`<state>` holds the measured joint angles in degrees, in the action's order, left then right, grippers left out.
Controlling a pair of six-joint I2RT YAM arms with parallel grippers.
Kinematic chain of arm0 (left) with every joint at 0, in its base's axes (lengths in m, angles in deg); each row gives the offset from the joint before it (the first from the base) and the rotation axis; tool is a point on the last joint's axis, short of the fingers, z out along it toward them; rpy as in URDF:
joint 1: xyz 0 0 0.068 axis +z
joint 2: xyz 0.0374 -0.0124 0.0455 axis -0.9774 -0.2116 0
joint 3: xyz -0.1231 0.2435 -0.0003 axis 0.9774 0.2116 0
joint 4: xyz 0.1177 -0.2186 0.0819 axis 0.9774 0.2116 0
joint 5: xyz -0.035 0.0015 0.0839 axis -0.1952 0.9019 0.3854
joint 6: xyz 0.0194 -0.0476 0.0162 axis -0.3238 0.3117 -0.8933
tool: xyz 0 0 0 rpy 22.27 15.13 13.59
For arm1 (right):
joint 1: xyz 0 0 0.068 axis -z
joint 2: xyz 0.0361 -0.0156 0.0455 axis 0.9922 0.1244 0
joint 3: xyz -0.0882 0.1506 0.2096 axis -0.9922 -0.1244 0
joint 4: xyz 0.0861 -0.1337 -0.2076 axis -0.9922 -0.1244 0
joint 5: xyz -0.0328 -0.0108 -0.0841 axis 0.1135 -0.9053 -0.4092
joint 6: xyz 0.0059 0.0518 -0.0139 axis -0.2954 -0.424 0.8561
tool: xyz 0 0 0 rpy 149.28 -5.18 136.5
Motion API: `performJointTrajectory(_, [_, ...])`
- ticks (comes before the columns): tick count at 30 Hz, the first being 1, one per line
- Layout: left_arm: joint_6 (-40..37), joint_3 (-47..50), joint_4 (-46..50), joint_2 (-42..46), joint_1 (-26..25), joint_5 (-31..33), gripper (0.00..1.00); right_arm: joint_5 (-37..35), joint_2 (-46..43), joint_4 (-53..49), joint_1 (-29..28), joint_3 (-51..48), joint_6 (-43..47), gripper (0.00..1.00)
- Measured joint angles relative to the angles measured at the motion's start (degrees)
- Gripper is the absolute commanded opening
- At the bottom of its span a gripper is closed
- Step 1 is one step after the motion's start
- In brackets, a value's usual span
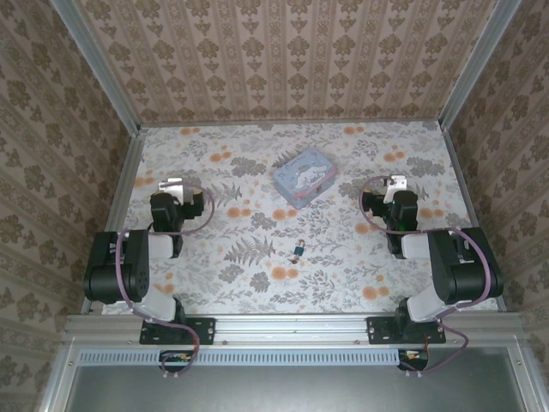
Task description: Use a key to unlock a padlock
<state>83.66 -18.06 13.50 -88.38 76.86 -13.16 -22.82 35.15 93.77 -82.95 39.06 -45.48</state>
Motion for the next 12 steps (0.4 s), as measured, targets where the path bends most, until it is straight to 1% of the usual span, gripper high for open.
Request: performJointTrajectory(12, [-0.22,0.0,-0.02,0.0,-0.11,-0.28,1.0,-0.57,0.0,1.2,-0.2,-0.11,0.26,1.0])
